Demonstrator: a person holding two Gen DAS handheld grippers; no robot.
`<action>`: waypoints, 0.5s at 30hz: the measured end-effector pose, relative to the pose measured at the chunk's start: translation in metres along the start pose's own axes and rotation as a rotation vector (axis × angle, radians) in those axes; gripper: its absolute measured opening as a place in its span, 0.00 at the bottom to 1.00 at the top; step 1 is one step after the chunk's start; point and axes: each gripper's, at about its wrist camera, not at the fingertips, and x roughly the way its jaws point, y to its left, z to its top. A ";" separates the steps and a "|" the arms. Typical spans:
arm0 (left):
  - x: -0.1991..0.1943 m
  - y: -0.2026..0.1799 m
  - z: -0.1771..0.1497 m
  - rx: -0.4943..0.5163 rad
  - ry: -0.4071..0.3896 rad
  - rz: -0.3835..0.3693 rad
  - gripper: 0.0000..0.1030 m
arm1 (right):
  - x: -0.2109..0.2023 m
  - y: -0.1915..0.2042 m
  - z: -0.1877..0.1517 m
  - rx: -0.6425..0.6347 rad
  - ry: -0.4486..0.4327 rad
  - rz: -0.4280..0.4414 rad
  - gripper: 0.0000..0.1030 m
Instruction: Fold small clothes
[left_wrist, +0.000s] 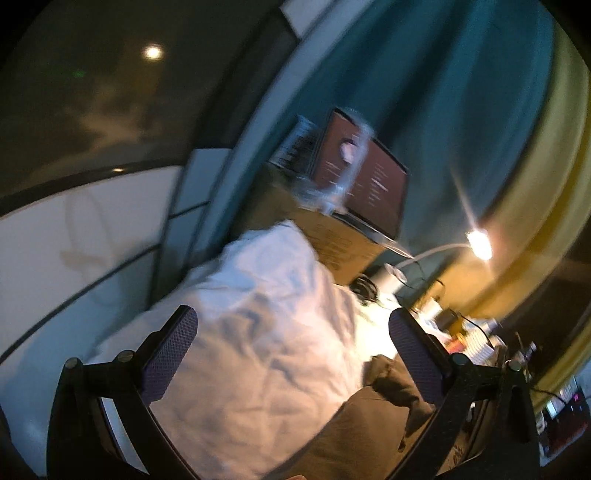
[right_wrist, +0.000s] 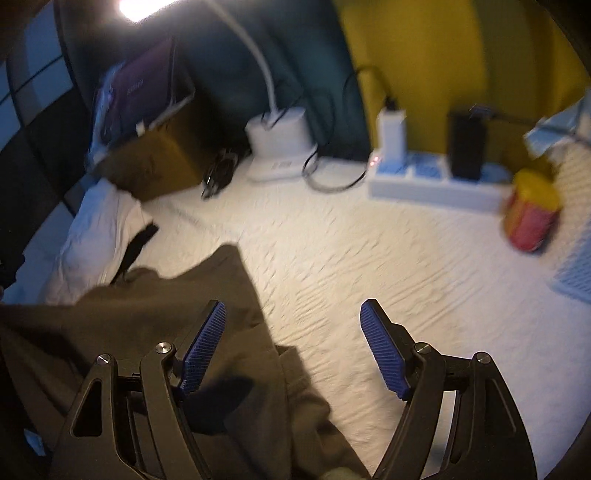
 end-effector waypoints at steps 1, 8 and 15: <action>-0.005 0.007 0.001 -0.017 -0.010 0.018 0.99 | 0.006 0.003 -0.001 -0.005 0.022 0.008 0.76; 0.000 0.008 -0.001 -0.011 0.012 0.003 0.99 | 0.035 0.031 0.002 -0.031 0.089 0.110 0.76; 0.003 -0.003 0.010 -0.001 0.001 -0.053 0.99 | 0.008 0.041 0.015 0.016 -0.005 0.108 0.76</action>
